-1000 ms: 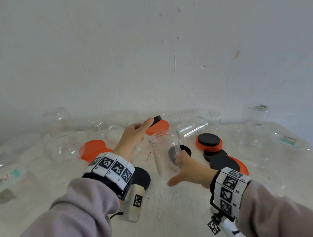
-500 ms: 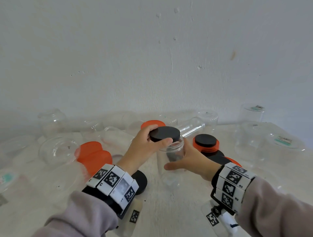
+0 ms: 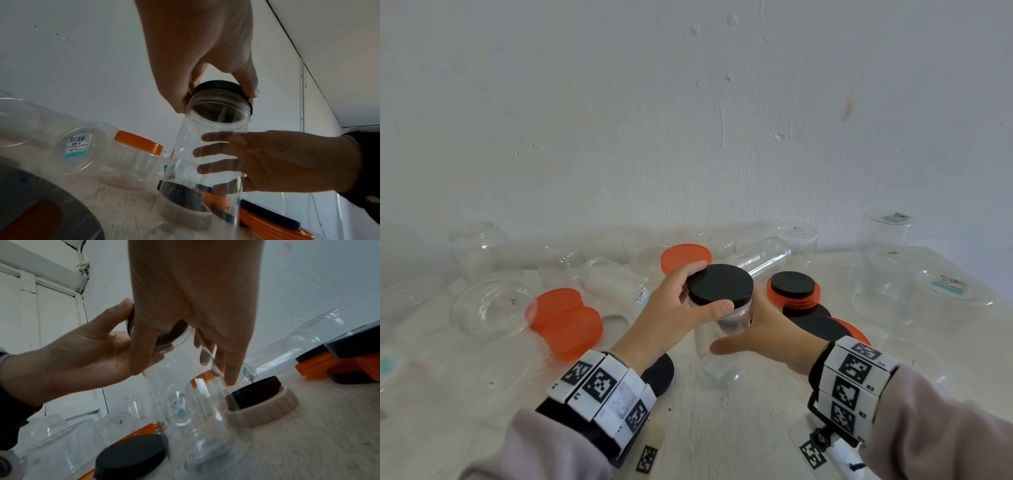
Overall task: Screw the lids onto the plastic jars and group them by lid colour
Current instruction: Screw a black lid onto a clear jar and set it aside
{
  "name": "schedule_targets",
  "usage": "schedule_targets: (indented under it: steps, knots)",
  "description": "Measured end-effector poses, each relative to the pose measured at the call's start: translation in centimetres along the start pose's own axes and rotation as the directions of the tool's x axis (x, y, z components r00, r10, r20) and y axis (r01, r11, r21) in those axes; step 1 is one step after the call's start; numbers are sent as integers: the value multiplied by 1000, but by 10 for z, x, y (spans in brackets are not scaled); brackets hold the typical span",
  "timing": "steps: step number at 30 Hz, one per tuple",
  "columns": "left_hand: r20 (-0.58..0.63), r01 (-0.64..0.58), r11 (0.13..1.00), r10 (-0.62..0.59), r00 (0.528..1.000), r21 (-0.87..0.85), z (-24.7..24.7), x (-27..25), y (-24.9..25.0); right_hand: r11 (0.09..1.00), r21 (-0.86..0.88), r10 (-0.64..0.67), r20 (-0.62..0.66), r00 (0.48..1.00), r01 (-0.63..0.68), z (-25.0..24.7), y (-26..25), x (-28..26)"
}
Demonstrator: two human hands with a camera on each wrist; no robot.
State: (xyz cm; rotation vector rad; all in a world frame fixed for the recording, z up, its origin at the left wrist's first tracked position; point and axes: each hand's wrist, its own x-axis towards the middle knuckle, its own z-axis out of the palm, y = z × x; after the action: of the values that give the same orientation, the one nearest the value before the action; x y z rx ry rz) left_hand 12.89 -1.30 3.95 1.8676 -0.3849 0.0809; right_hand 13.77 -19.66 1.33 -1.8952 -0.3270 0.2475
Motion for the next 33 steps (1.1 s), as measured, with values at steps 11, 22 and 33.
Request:
schedule_targets:
  steps: [11, 22, 33]
  knots:
    - [28, 9, 1000, -9, 1000, -1, 1, -3, -9, 996, -90, 29, 13, 999, -28, -1, 0, -2]
    - [159, 102, 993, -92, 983, -55, 6, -12, -19, 907, -401, -49, 206, 977, 130, -47, -79, -12]
    - [93, 100, 992, -92, 991, -78, 14, -11, -28, 408, -874, 280, 396, 875, 265, -23, -133, 23]
